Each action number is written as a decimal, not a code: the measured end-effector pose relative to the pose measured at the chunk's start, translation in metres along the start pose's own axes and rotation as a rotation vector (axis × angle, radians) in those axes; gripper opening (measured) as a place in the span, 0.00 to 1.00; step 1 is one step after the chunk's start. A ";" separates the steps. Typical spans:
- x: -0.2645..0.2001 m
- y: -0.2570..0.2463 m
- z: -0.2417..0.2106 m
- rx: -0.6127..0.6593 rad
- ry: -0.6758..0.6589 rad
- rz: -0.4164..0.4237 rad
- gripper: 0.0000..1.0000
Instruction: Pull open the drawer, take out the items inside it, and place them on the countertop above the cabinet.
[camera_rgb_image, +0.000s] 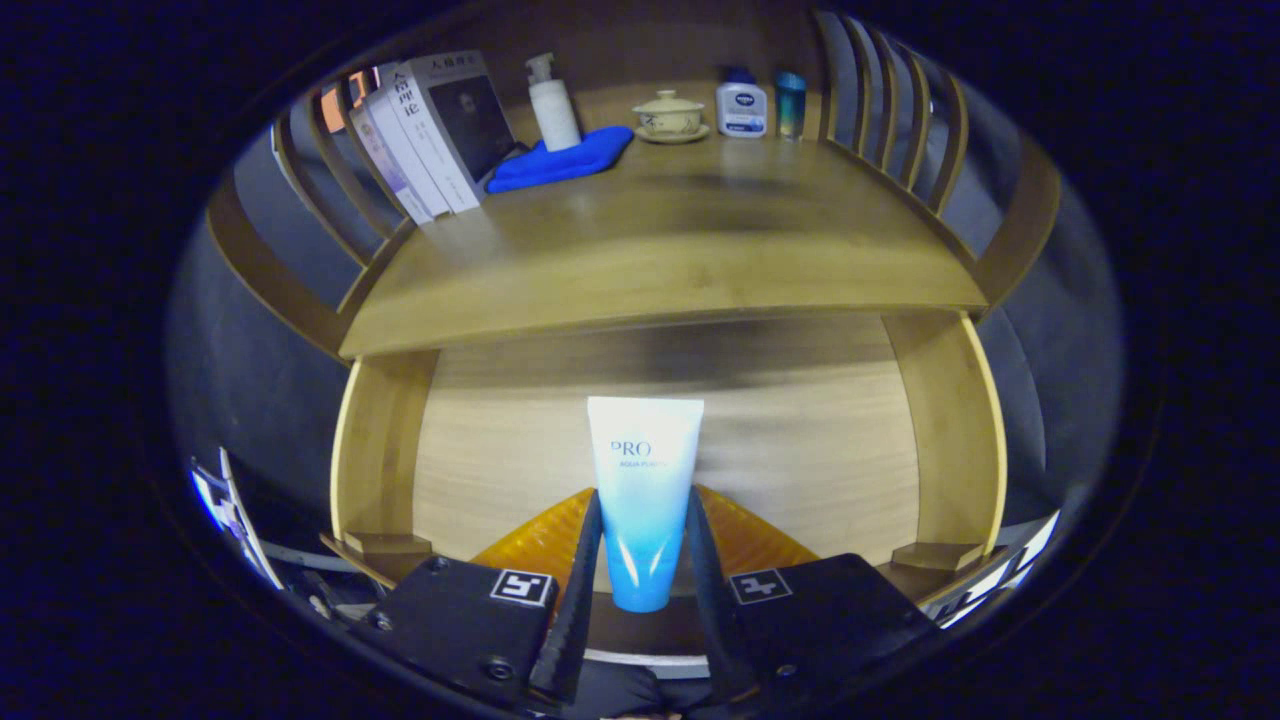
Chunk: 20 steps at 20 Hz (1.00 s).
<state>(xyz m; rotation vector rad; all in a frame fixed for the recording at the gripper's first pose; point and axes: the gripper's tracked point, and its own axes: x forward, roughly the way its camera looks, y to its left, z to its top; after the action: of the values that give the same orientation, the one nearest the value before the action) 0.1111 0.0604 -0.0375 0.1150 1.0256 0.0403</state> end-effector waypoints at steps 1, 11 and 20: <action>-0.004 0.002 0.005 -0.001 -0.010 0.001 0.51; -0.024 0.010 0.078 0.032 -0.041 -0.018 0.51; -0.002 0.011 0.155 0.032 -0.057 -0.017 0.51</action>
<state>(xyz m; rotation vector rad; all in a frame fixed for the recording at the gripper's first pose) 0.2428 0.0591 0.0448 0.1363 0.9706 0.0052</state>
